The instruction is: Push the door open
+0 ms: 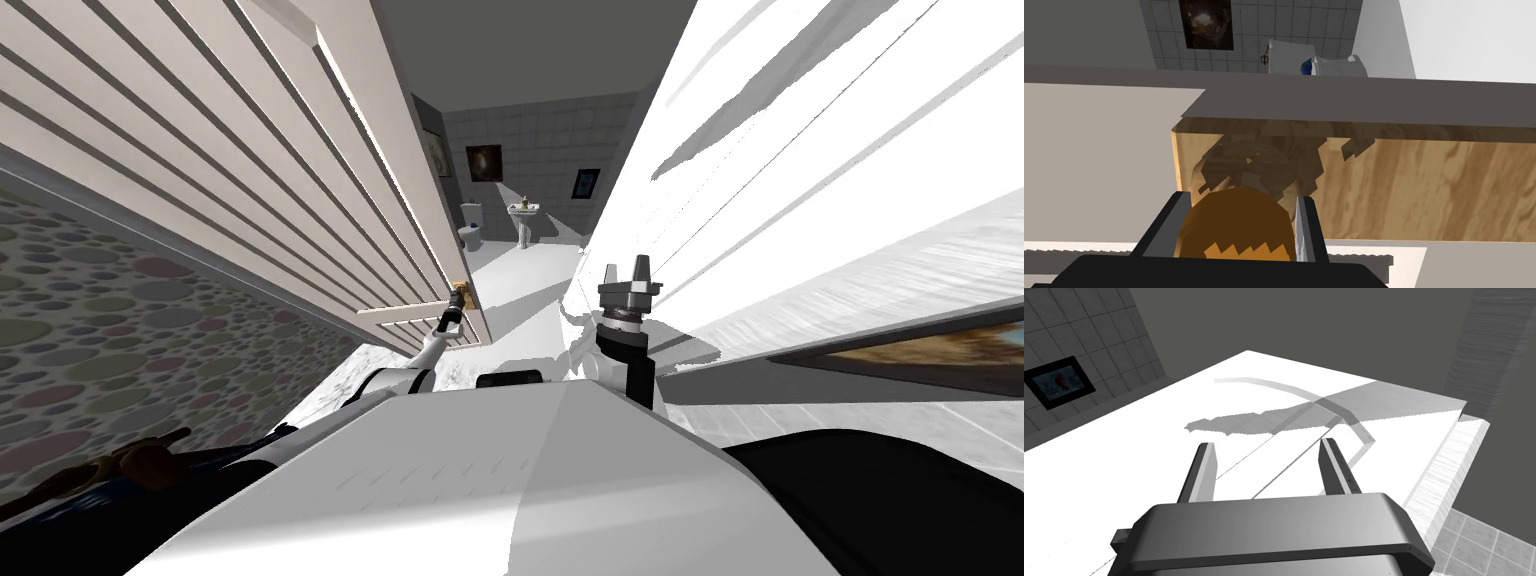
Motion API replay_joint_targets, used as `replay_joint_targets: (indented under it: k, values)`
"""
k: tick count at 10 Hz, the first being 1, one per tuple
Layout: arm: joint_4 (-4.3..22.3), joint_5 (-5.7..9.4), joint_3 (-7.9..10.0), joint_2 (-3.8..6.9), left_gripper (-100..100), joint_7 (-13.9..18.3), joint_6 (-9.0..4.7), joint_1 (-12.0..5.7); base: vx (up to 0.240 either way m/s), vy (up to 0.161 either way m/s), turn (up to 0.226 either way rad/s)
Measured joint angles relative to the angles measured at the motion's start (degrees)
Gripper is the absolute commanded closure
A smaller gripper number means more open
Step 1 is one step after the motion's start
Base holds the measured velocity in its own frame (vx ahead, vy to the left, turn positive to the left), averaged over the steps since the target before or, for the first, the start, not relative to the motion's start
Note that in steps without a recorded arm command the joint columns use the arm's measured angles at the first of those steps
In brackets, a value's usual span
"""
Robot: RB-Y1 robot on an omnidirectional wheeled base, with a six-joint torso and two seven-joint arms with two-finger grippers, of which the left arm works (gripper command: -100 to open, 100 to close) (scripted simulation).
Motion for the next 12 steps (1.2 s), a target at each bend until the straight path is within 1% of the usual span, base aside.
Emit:
replay_joint_targets:
  k: [1,2,3,4,5,6,7,8,9,10,11,12]
  values:
    - [1.2,0.19,0.69,0.09,100,-0.2,-0.44,-0.39,0.143,-0.126,0.078]
    - [1.5,0.31,1.17,0.26,100,-0.3,-0.57,-0.23,0.071,-0.051,0.036]
    - [1.2,0.41,1.50,0.38,100,-0.5,-0.35,-0.20,0.021,-0.005,-0.009]
    - [-0.5,0.44,1.64,0.47,100,-0.6,0.41,0.49,0.091,-0.069,0.026]
    - [0.1,0.52,2.06,0.56,100,-0.8,0.16,0.43,0.142,-0.111,0.073]
    - [-2.4,0.65,2.73,0.42,100,-1.3,1.21,2.03,0.100,-0.074,0.043]
    - [-3.0,0.73,2.93,0.69,100,-1.4,1.69,2.50,0.038,-0.027,0.019]
    - [-1.0,0.80,3.07,0.96,100,-1.2,0.90,1.21,0.094,-0.082,0.035]
    - [-1.5,0.94,3.76,0.89,100,-1.6,1.07,1.53,0.140,-0.113,0.061]
    - [-3.2,1.05,4.27,1.00,100,-1.9,1.94,2.65,0.100,-0.066,0.049]
    - [-2.0,1.15,4.52,1.24,100,-1.9,1.57,1.95,0.042,-0.013,0.006]
    - [-0.8,1.20,4.57,1.52,100,-1.7,0.82,1.24,0.104,-0.037,0.025]
